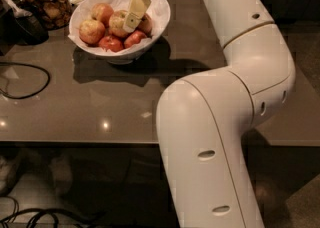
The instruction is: Pick apple from white bowl
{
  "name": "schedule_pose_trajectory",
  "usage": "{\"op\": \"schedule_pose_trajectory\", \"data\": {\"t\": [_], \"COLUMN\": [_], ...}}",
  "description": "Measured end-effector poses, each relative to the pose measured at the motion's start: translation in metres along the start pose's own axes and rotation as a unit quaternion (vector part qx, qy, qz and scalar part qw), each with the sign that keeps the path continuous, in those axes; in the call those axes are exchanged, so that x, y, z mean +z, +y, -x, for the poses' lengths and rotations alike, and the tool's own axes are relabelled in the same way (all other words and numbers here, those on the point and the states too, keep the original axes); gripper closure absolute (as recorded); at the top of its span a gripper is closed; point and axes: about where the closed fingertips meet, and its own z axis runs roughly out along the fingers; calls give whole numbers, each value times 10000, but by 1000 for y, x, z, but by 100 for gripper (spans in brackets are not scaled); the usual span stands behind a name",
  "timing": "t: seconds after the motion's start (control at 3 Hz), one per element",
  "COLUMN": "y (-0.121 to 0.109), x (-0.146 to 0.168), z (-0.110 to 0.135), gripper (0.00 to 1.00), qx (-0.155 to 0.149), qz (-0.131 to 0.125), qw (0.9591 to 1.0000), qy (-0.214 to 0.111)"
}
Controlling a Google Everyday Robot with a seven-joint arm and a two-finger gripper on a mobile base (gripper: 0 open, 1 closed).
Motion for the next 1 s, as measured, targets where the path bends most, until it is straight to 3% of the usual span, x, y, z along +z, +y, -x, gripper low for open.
{"op": "schedule_pose_trajectory", "data": {"t": [1.0], "y": [-3], "x": [16], "z": [4], "gripper": [28], "qx": [-27], "qz": [91], "qw": [10000], "qy": [20]}}
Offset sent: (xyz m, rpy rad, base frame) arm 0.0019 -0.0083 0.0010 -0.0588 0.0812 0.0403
